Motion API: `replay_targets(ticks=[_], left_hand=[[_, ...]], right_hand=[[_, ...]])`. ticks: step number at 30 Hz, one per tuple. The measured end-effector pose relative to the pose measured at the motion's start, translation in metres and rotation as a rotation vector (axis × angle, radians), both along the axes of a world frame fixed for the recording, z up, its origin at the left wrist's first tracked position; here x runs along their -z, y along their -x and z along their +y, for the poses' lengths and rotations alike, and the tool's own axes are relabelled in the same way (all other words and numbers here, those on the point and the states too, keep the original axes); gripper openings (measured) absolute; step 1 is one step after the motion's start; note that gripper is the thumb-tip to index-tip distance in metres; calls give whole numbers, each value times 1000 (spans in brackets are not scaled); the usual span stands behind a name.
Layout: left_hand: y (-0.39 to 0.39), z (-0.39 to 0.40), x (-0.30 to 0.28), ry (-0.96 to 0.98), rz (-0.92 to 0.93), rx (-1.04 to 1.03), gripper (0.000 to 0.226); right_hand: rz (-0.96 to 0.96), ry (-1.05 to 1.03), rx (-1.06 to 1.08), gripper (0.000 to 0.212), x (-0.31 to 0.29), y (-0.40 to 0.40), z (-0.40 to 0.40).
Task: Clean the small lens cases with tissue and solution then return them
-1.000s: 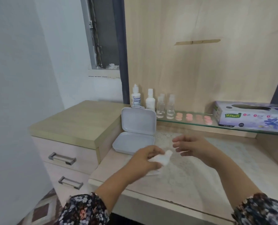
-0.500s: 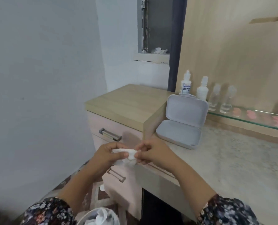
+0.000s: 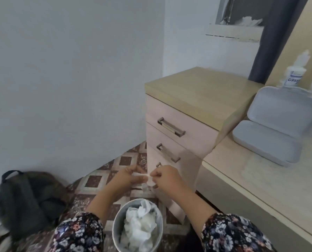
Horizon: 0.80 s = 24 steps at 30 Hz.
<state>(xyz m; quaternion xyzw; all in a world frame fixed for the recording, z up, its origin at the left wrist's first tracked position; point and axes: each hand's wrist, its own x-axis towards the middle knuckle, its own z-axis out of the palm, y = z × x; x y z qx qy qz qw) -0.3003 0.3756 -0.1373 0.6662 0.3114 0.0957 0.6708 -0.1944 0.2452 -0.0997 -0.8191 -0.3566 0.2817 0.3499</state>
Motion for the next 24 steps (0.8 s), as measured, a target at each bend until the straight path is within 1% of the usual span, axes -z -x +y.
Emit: replay_targets(ticks=[3, 5, 7, 9, 11, 15, 16, 19, 20, 24], left_hand=[[10, 6, 32, -161, 228, -7, 12], [13, 8, 53, -218, 327, -23, 20], [14, 8, 74, -262, 409, -70, 25], [15, 9, 90, -283, 490, -97, 23], [16, 9, 102, -295, 558, -99, 23], [15, 9, 122, -324, 621, -68, 27], [14, 8, 124, -328, 643, -45, 31], [12, 10, 129, -352, 700, 25, 55], [13, 11, 129, -371, 703, 29, 58], [13, 15, 128, -369, 696, 25, 50]], right_hand=[[71, 107, 1, 25, 22, 4, 4], [203, 126, 55, 20, 35, 6, 8], [343, 155, 124, 14, 45, 7, 13], [463, 186, 185, 14, 54, 7, 17], [539, 194, 219, 15, 59, 7, 21], [585, 208, 238, 18, 63, 12, 22], [596, 206, 238, 18, 63, 12, 22], [606, 212, 238, 19, 62, 12, 23], [612, 208, 241, 19, 63, 11, 23], [598, 183, 245, 17, 64, 4, 19]])
